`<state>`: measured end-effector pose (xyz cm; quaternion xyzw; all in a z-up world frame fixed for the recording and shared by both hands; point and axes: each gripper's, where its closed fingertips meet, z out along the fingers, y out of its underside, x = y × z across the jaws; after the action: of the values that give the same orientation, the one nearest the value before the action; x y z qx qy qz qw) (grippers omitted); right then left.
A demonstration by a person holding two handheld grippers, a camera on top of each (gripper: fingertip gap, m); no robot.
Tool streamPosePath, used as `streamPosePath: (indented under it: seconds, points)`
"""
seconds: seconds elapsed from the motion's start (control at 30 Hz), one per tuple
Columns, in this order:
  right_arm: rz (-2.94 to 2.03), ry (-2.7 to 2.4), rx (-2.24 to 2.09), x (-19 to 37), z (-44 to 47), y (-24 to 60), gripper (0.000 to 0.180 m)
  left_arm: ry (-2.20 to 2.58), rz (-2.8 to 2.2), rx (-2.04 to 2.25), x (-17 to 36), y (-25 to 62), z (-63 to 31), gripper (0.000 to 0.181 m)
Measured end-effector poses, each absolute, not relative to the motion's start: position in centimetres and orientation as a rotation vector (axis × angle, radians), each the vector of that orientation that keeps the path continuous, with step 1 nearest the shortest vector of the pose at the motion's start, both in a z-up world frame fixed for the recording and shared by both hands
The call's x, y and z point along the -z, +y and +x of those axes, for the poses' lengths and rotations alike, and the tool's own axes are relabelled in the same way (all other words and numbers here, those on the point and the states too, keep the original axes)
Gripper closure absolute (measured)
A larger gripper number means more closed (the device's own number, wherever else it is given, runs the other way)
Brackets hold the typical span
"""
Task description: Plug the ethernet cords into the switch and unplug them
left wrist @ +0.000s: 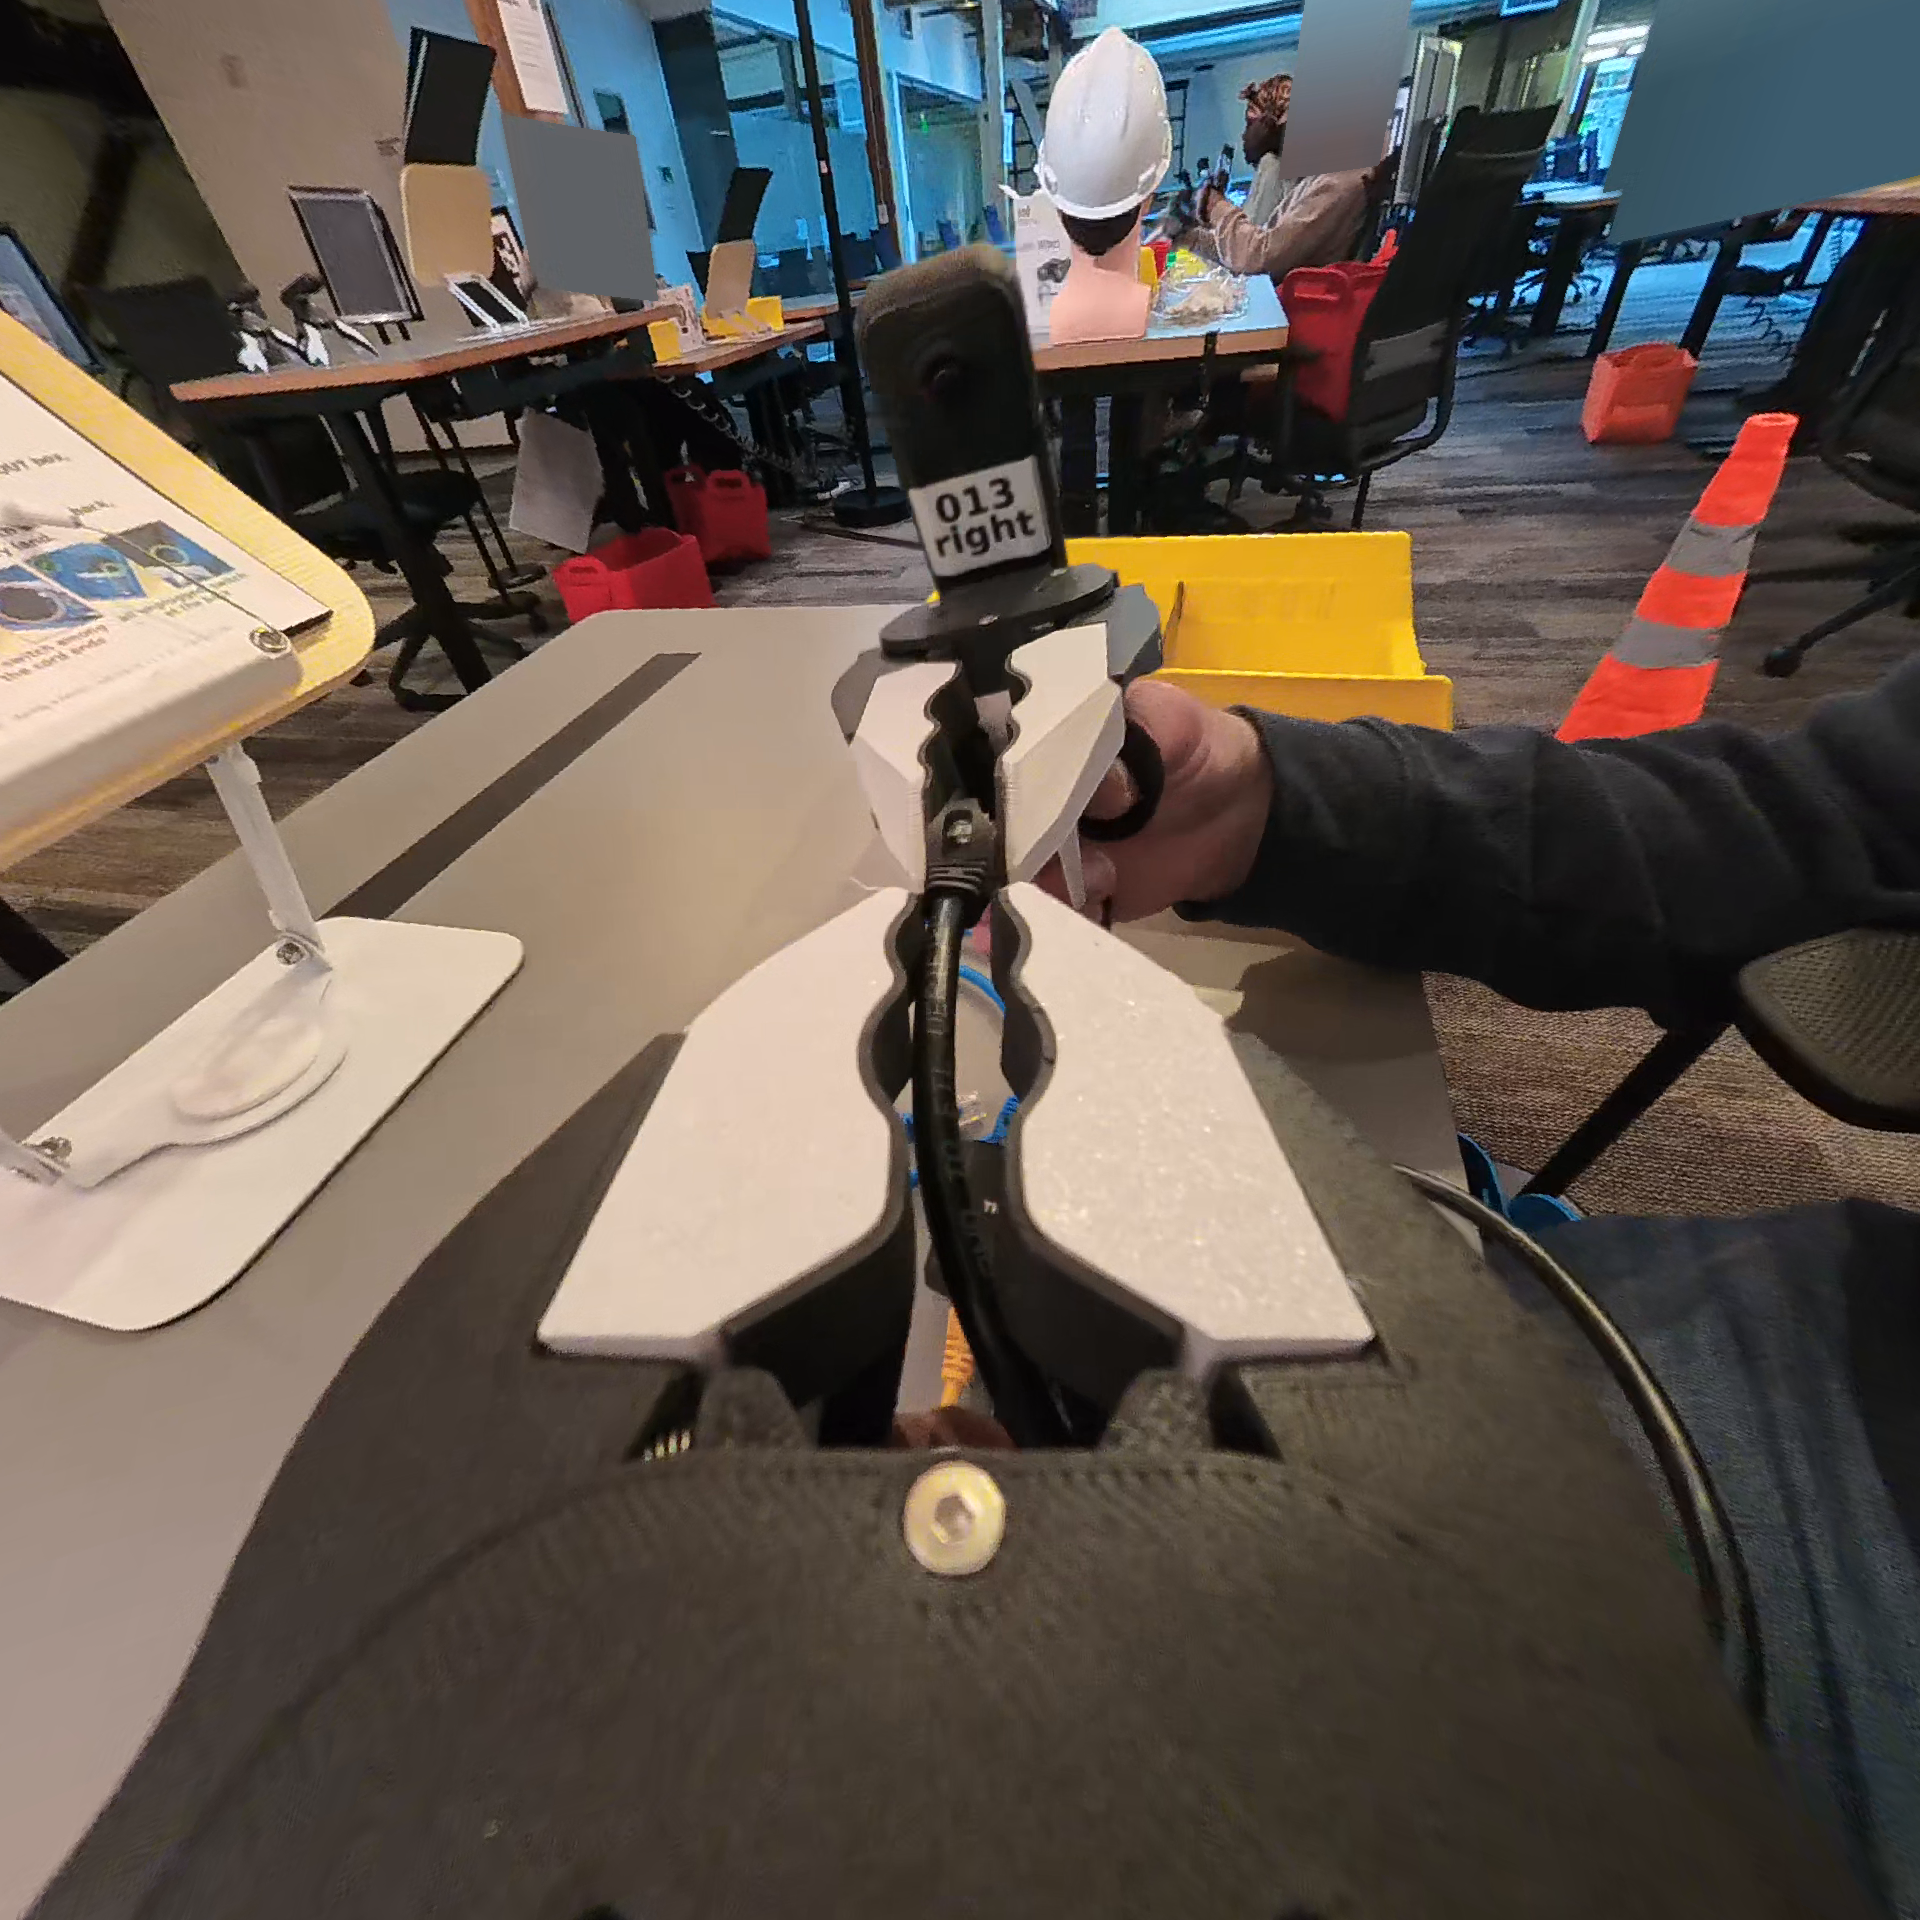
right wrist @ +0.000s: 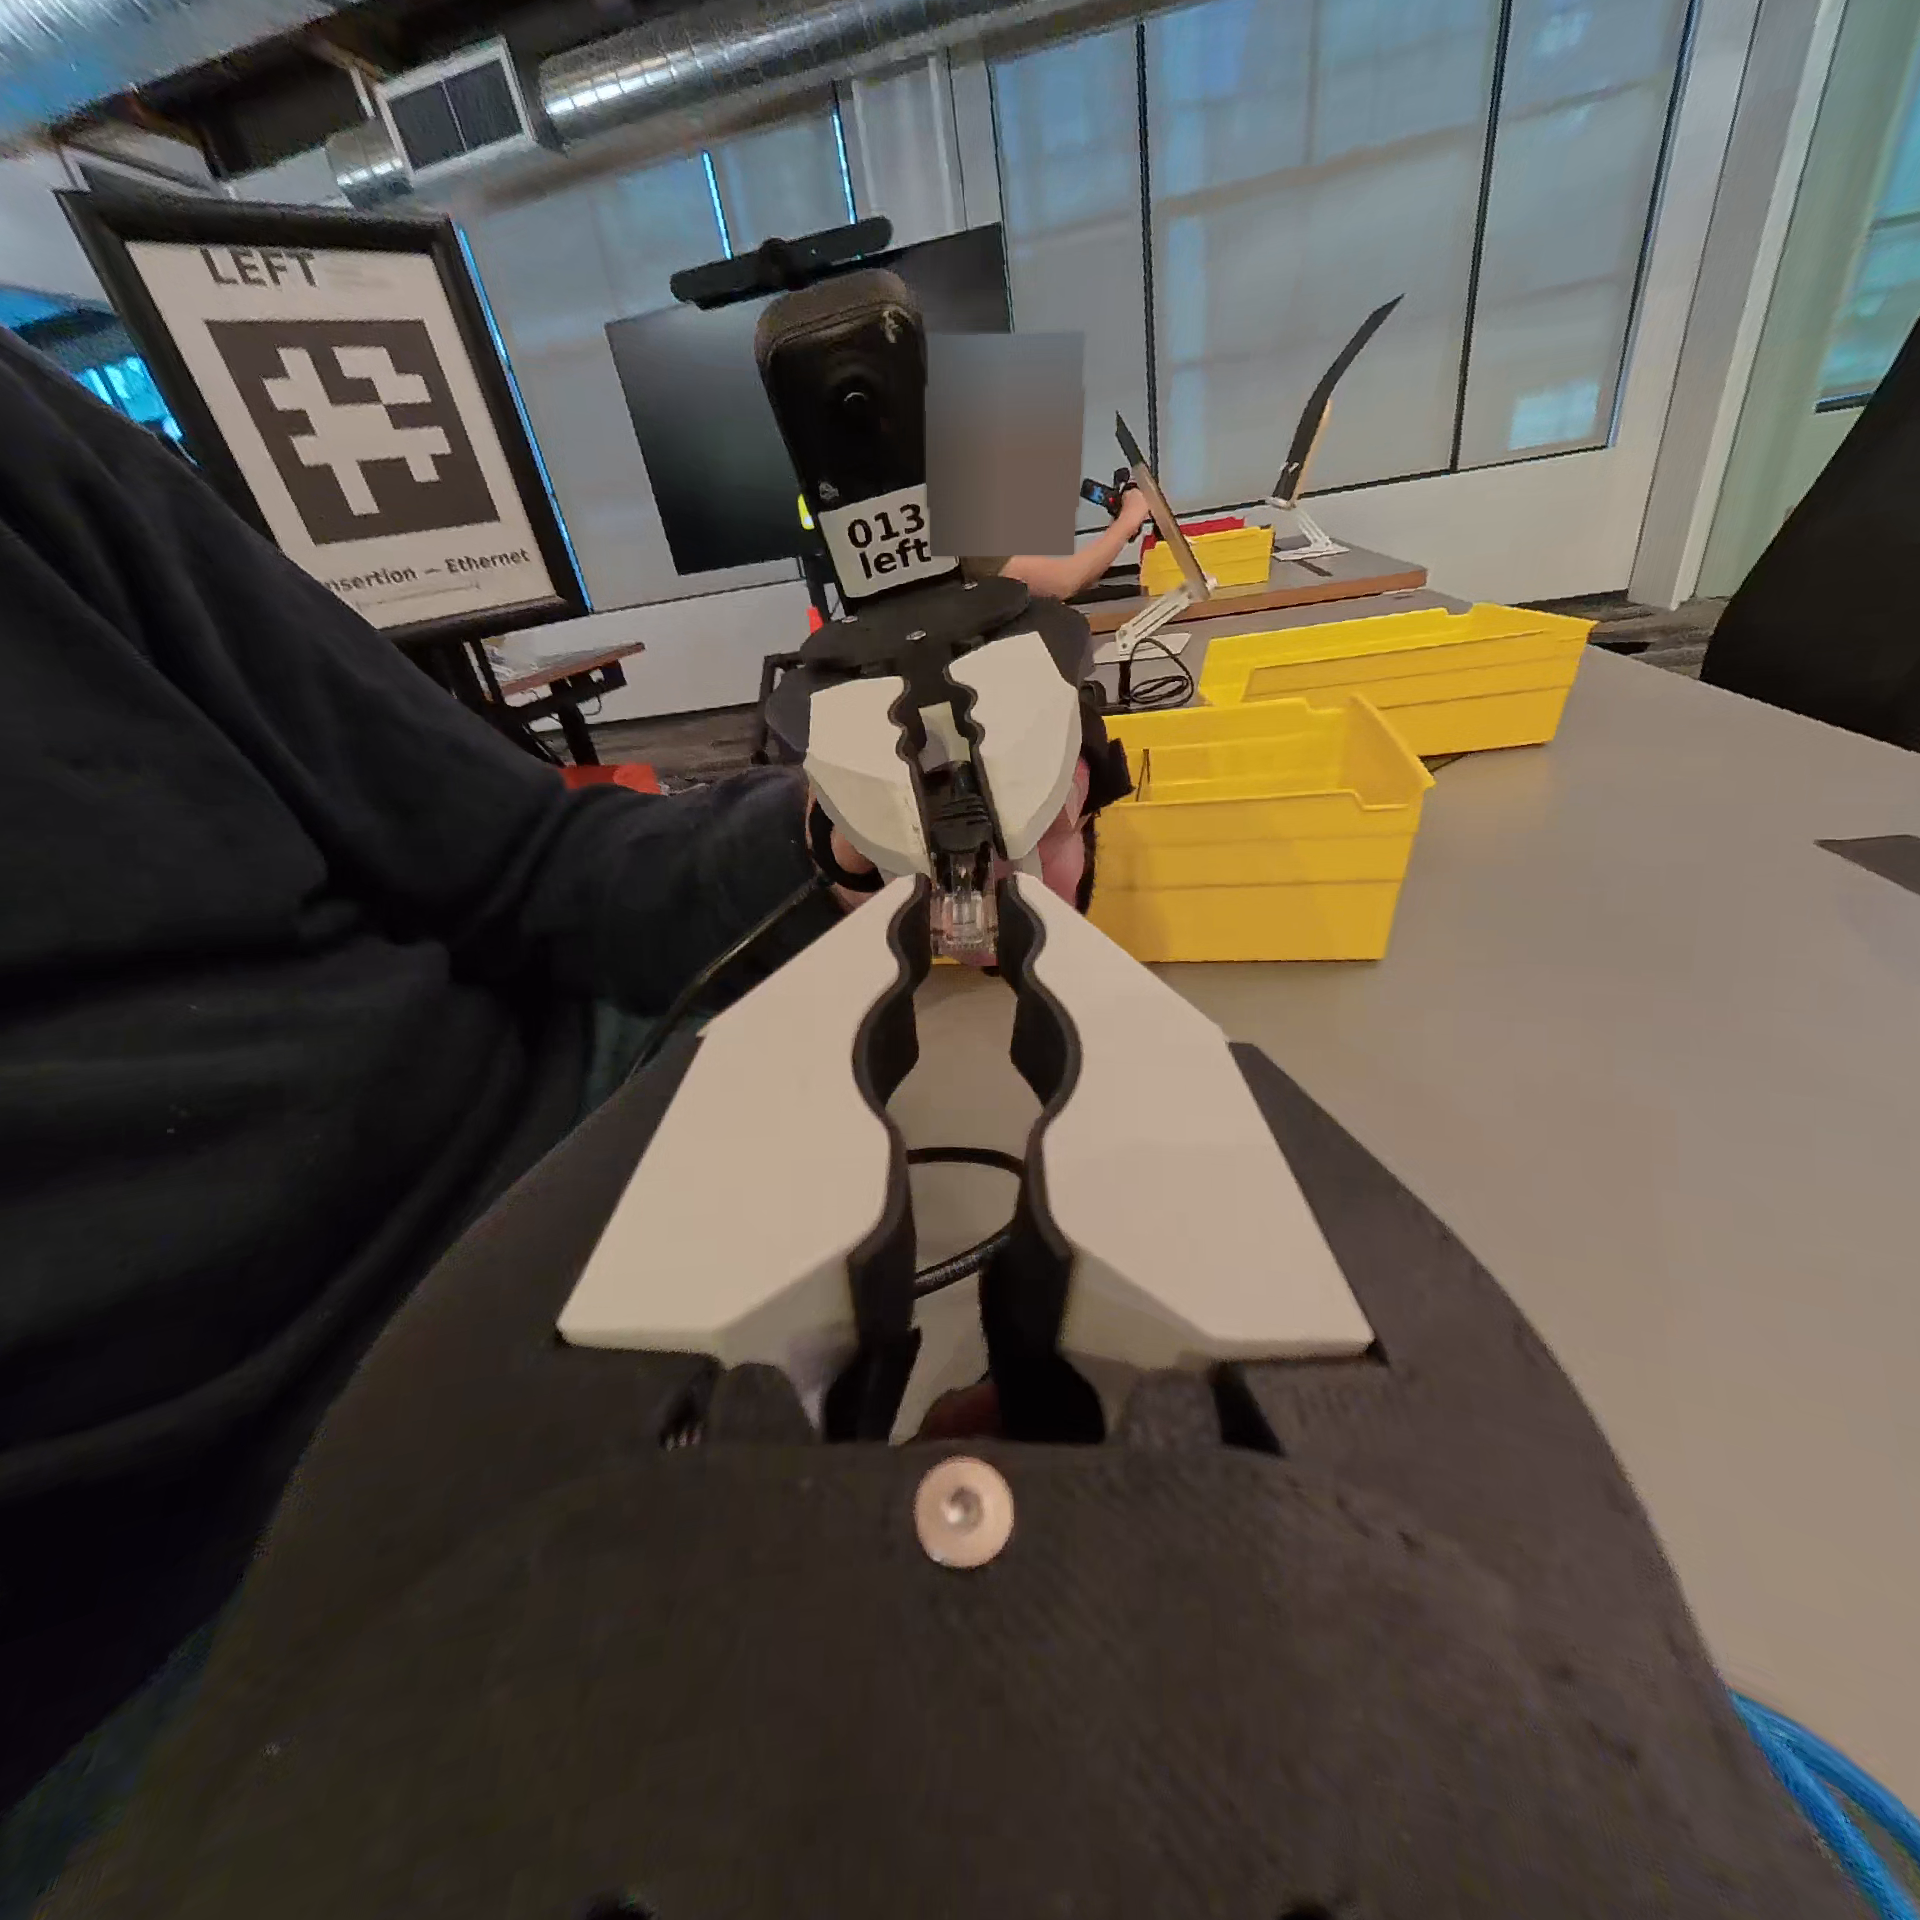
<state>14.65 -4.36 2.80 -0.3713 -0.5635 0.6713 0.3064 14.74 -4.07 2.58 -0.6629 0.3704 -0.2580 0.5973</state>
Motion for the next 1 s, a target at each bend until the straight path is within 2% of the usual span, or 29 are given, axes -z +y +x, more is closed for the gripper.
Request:
streamPosePath:
  seconds: [1.0]
  points:
    - [-0.978,-1.452,-1.932,-2.74,15.18,-4.65,0.169,0.866,-1.462,0.545,-2.89,-4.38,15.43,0.170]
